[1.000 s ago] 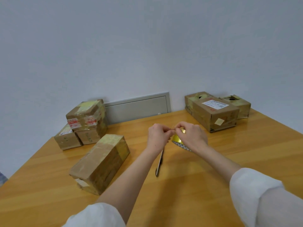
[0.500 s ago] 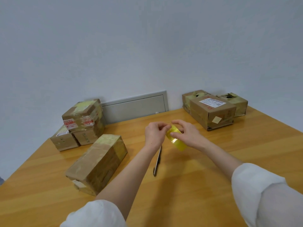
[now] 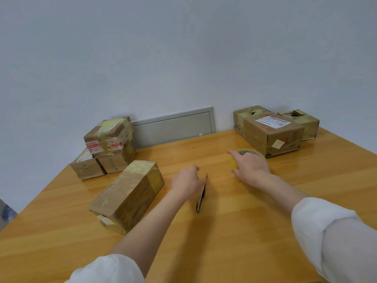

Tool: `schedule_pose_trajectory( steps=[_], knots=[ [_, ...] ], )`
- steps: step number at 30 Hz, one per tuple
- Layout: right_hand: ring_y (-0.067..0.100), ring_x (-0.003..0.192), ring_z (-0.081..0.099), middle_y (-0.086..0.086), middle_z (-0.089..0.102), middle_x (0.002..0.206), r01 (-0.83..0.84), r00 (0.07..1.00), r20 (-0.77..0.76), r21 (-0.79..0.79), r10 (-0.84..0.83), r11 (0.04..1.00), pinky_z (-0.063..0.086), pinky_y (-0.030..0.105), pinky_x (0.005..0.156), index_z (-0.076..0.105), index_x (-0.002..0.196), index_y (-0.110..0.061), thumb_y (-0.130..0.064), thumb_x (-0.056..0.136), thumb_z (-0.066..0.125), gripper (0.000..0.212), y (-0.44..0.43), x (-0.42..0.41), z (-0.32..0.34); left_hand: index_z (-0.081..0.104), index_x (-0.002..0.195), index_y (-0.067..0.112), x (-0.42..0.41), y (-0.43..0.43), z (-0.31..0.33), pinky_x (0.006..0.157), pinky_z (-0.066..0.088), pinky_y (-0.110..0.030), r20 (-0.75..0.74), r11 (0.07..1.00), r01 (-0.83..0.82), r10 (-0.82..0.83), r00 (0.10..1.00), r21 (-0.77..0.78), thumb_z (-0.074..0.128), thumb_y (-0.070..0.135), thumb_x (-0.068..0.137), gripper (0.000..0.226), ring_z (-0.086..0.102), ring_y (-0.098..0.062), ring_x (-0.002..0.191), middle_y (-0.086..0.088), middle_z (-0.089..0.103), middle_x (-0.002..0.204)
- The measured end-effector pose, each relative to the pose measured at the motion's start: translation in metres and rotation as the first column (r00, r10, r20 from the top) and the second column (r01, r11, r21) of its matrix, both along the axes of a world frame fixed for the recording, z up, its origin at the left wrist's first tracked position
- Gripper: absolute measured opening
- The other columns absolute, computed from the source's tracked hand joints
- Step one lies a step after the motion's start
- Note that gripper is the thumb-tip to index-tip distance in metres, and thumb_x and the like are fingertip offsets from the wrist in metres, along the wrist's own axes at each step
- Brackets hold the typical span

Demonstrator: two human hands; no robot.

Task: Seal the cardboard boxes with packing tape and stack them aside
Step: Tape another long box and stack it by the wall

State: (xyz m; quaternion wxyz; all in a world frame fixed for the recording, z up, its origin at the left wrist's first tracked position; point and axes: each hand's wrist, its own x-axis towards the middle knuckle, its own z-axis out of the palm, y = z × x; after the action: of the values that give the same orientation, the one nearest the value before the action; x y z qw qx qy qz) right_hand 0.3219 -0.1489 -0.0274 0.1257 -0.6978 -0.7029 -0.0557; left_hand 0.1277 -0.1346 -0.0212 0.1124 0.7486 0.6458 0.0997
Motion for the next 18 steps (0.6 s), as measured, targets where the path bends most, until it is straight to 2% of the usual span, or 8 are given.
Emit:
schedule_pose_trajectory(
  steps=[1, 2, 4, 6, 8, 12, 15, 18],
  knots=[
    [0.023, 0.093, 0.061, 0.004, 0.064, 0.104, -0.016, 0.999, 0.03, -0.006, 0.016, 1.0, 0.052, 0.035, 0.074, 0.024, 0.148, -0.029, -0.038, 0.093, 0.056, 0.064, 0.0, -0.003, -0.003, 0.047, 0.134, 0.018, 0.001, -0.004, -0.007, 0.083, 0.051, -0.035, -0.107, 0.997, 0.001, -0.008, 0.994, -0.073, 0.059, 0.033, 0.088, 0.05, 0.058, -0.025, 0.109, -0.003, 0.062, 0.118],
    [0.024, 0.095, 0.061, 0.005, 0.063, 0.107, -0.03, 0.998, 0.049, -0.007, 0.03, 1.0, 0.05, 0.035, 0.075, 0.024, 0.148, -0.029, -0.038, 0.092, 0.057, 0.066, 0.0, -0.006, -0.006, 0.047, 0.132, 0.016, 0.004, -0.008, -0.013, 0.084, 0.051, -0.036, -0.132, 0.993, 0.004, -0.02, 0.991, -0.12, 0.06, 0.029, 0.088, 0.048, 0.057, -0.026, 0.109, -0.006, 0.061, 0.12],
    [0.026, 0.099, 0.06, 0.008, 0.06, 0.112, -0.04, 0.997, 0.058, -0.018, 0.041, 0.999, 0.047, 0.035, 0.075, 0.025, 0.147, -0.029, -0.037, 0.092, 0.058, 0.064, 0.001, -0.01, -0.013, 0.049, 0.128, 0.012, 0.017, -0.011, -0.023, 0.085, 0.054, -0.039, 0.01, 0.988, 0.02, -0.019, 1.0, -0.154, 0.057, 0.016, 0.088, 0.041, 0.059, -0.029, 0.107, -0.011, 0.06, 0.119],
    [0.028, 0.102, 0.058, 0.011, 0.057, 0.117, -0.03, 0.998, 0.055, -0.045, 0.033, 0.999, 0.046, 0.034, 0.076, 0.026, 0.146, -0.028, -0.037, 0.093, 0.058, 0.063, 0.002, -0.009, -0.017, 0.052, 0.126, 0.01, 0.031, -0.012, -0.026, 0.074, 0.058, -0.041, 0.215, 0.982, 0.001, 0.04, 0.976, -0.191, 0.052, 0.007, 0.089, 0.037, 0.066, -0.032, 0.093, -0.014, 0.062, 0.114],
    [0.028, 0.104, 0.058, 0.012, 0.055, 0.12, -0.009, 0.998, 0.059, -0.069, 0.013, 0.998, 0.046, 0.034, 0.078, 0.026, 0.146, -0.028, -0.038, 0.092, 0.059, 0.064, 0.001, -0.005, -0.021, 0.052, 0.127, 0.009, 0.041, -0.012, -0.026, 0.066, 0.059, -0.038, 0.329, 0.978, 0.006, 0.065, 0.942, -0.211, 0.049, 0.004, 0.089, 0.038, 0.07, -0.032, 0.082, -0.014, 0.063, 0.112],
    [0.027, 0.103, 0.057, 0.011, 0.054, 0.12, 0.009, 0.999, 0.032, -0.071, -0.007, 0.997, 0.046, 0.034, 0.081, 0.03, 0.144, -0.029, -0.044, 0.089, 0.062, 0.066, 0.002, -0.002, -0.028, 0.059, 0.118, 0.012, 0.04, -0.011, -0.028, 0.081, 0.049, -0.03, 0.403, 0.996, 0.034, 0.0, 0.915, -0.079, 0.056, 0.008, 0.088, 0.031, 0.063, -0.025, 0.1, -0.007, 0.066, 0.106],
    [0.023, 0.115, 0.051, 0.003, 0.053, 0.127, -0.03, 0.999, 0.018, -0.078, 0.031, 0.997, 0.044, 0.035, 0.091, 0.034, 0.141, -0.032, -0.053, 0.085, 0.061, 0.066, 0.006, -0.005, -0.027, 0.064, 0.113, 0.015, 0.02, -0.011, -0.02, 0.083, 0.045, -0.029, 0.362, 0.998, 0.039, -0.057, 0.931, 0.058, 0.055, 0.009, 0.086, 0.029, 0.061, -0.021, 0.099, -0.003, 0.067, 0.102],
    [0.018, 0.114, 0.046, 0.0, 0.05, 0.126, -0.041, 0.998, -0.053, 0.098, 0.047, 0.994, 0.045, 0.034, 0.089, 0.042, 0.135, -0.031, -0.05, 0.086, 0.056, 0.055, 0.01, -0.02, -0.01, 0.064, 0.113, 0.021, -0.017, 0.001, 0.004, 0.087, 0.048, -0.034, 0.252, 0.967, 0.009, -0.076, 0.965, 0.255, 0.054, 0.013, 0.089, 0.027, 0.056, -0.017, 0.102, 0.001, 0.063, 0.107]
  ],
)
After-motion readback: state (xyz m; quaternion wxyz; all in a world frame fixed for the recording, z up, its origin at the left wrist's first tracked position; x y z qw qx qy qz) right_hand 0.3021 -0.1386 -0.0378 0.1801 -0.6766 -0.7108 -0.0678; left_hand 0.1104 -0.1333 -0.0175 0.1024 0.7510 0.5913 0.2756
